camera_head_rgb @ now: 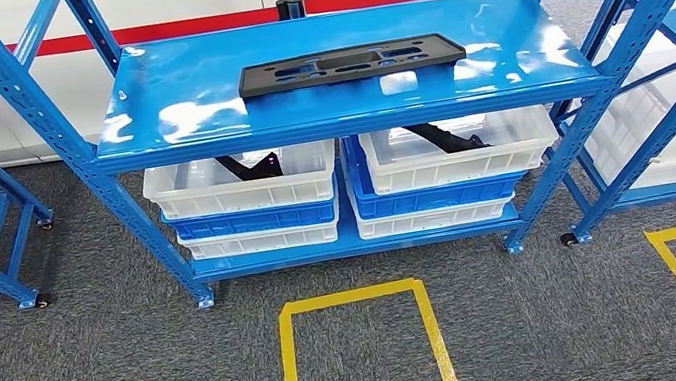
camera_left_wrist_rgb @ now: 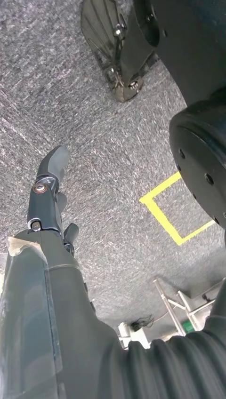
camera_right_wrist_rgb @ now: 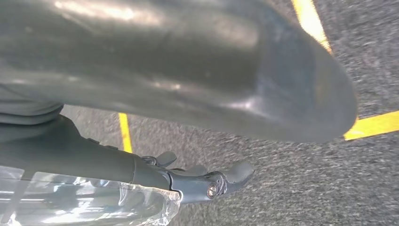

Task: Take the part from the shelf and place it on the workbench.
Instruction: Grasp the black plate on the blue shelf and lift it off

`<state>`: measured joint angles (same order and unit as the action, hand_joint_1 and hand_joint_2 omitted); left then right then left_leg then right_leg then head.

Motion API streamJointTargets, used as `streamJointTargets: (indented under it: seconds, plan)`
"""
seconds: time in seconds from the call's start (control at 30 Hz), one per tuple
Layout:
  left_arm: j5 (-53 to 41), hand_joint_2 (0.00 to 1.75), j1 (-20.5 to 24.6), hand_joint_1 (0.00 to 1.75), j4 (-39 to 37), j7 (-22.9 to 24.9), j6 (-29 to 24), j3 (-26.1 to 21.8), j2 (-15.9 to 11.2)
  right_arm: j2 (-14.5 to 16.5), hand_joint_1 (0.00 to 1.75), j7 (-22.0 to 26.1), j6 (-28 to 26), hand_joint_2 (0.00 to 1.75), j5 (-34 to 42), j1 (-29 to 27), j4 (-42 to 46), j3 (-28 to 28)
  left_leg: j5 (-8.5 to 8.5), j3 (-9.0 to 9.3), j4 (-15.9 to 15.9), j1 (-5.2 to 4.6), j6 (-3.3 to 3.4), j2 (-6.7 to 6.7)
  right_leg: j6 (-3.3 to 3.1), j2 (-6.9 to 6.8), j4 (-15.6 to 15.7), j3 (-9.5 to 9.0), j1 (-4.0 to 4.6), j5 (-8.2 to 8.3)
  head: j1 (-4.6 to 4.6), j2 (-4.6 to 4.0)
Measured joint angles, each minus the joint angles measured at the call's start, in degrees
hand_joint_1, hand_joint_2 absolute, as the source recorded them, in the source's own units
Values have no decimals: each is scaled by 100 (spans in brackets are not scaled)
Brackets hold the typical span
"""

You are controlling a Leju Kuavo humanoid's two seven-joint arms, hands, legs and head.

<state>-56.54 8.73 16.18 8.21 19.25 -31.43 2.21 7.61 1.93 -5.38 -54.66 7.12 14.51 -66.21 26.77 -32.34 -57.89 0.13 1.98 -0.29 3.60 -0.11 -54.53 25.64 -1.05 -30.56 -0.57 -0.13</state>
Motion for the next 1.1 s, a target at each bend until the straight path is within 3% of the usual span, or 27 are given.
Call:
streamJointTargets:
  seconds: [0.2, 0.5, 0.63, 0.9, 1.1]
  plan:
    - [-278, 175, 31, 0, -42, 7, 74, -196, 10, 16, 0, 735, -9, 0, 326, 235, -31, -724, -1, 0, 0, 0, 1, -1, 1, 0, -1, -2, 0, 0, 1, 0]
    - [-486, 175, 127, 0, -96, 34, 114, -339, 13, -179, 0, 1989, 357, 0, 1680, 691, -21, -1445, -3, 2, -2, 0, 2, -1, 2, 0, -1, -3, 0, 2, 2, 0]
    - [-538, 0, 150, 0, -117, 53, 122, -366, 13, -325, 0, 2423, 529, 0, 2405, 799, 34, -1640, -3, 1, -2, -1, 2, -1, 2, 0, -1, -3, -1, 2, 1, 0]
    - [-611, 0, 191, 0, -159, 95, 117, -437, 10, -613, 0, 3138, 800, 0, 3995, 953, 360, -1798, -3, 1, -2, -1, 2, -1, 2, 0, -1, -3, -1, 2, -1, 0]
    - [-615, 0, 196, 0, -187, 105, 93, -528, 10, -656, 0, 3478, 943, 0, 5095, 1034, 988, -1669, -3, 2, -2, -2, 2, -2, 2, -1, -1, -10, 0, 3, 0, 0]
